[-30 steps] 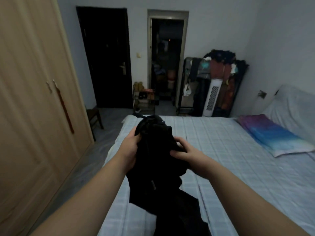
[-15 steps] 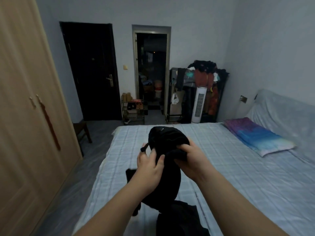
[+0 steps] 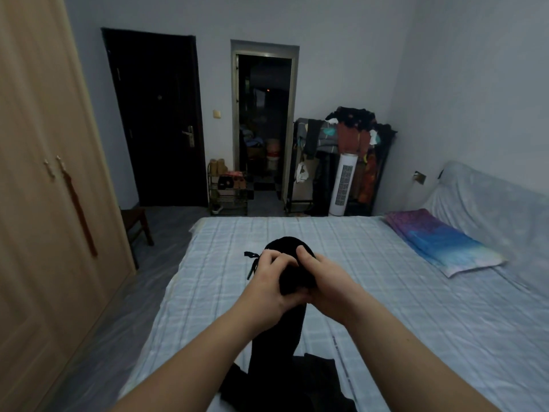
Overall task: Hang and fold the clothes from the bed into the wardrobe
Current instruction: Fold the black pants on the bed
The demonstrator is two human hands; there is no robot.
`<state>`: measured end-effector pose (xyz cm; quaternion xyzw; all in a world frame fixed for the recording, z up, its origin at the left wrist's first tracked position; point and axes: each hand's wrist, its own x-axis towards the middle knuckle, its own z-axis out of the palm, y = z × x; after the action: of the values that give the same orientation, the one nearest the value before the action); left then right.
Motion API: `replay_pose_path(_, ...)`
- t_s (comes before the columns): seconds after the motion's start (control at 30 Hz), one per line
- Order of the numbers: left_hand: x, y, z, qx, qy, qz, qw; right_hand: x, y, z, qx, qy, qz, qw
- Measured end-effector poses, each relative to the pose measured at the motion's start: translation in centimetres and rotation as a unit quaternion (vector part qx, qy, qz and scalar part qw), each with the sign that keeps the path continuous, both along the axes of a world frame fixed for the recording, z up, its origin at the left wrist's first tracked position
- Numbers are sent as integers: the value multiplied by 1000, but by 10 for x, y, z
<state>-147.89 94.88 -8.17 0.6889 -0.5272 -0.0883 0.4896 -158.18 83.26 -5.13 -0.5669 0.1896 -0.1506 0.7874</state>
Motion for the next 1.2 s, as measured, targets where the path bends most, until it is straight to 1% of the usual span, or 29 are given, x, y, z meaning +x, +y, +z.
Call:
replay_pose_path(0.07, 6, -1, 0, -9, -8, -21, 1000, -6, -14, 2, -32, 13, 55, 998)
replay_pose_path(0.13, 14, 0, 5, -35, 0, 8, 999, -11, -25, 1, -70, 42, 67, 994)
replay_pose_path(0.17, 21, 2, 10, -37, 21, 31, 999, -13, -31, 3, -76, 57, 41, 995)
replay_pose_path(0.23, 41, 9, 23, -21, 55, 85, 995, -21, -47, 8, -105, 95, -53, 989)
replay_pose_path(0.3, 72, 22, 34, -21, 91, 158, 983, -31, -72, 16, -180, 143, -141, 963)
replay_pose_path(0.37, 100, 35, 46, -24, 117, 201, 972, -42, -95, 27, -249, 170, -174, 938)
replay_pose_path(0.47, 115, 39, 62, 22, 106, 177, 978, -50, -108, 46, -307, 149, -185, 922)
replay_pose_path(0.5, 116, 37, 66, 24, 110, 168, 979, -51, -108, 49, -320, 130, -195, 918)
replay_pose_path(0.57, 119, 33, 72, 8, 140, 165, 976, -50, -109, 51, -309, 92, -208, 924)
replay_pose_path(0.63, 125, 34, 74, -2, 195, 148, 970, -50, -116, 44, -268, 63, -217, 937)
replay_pose_path(0.7, 132, 36, 75, 4, 228, 122, 966, -51, -123, 35, -253, 58, -201, 944)
replay_pose_path(0.73, 135, 36, 73, 18, 214, 118, 969, -52, -126, 31, -260, 65, -188, 945)
replay_pose_path(0.77, 137, 36, 72, 43, 181, 125, 975, -52, -129, 28, -272, 78, -173, 943)
replay_pose_path(0.83, 139, 36, 71, 121, 91, 144, 978, -53, -130, 23, -301, 107, -151, 935)
replay_pose_path(0.87, 140, 35, 70, 148, 78, 140, 976, -54, -131, 21, -311, 118, -151, 931)
replay_pose_path(0.93, 140, 35, 68, 162, 106, 115, 974, -55, -134, 16, -314, 124, -160, 928)
replay_pose_path(1.0, 137, 34, 68, 138, 135, 86, 977, -56, -135, 11, -258, 92, -175, 946)
replay_pose_path(1.07, 134, 32, 66, 104, 135, 66, 983, -56, -136, 7, -160, 36, -194, 967)
replay_pose_path(1.1, 133, 31, 65, 85, 134, 62, 985, -55, -137, 6, -120, 9, -203, 972)
replay_pose_path(1.13, 133, 30, 64, 67, 136, 63, 986, -55, -137, 5, -94, -14, -212, 973)
replay_pose_path(1.2, 132, 27, 60, 31, 161, 59, 985, -54, -136, 3, -81, -48, -219, 971)
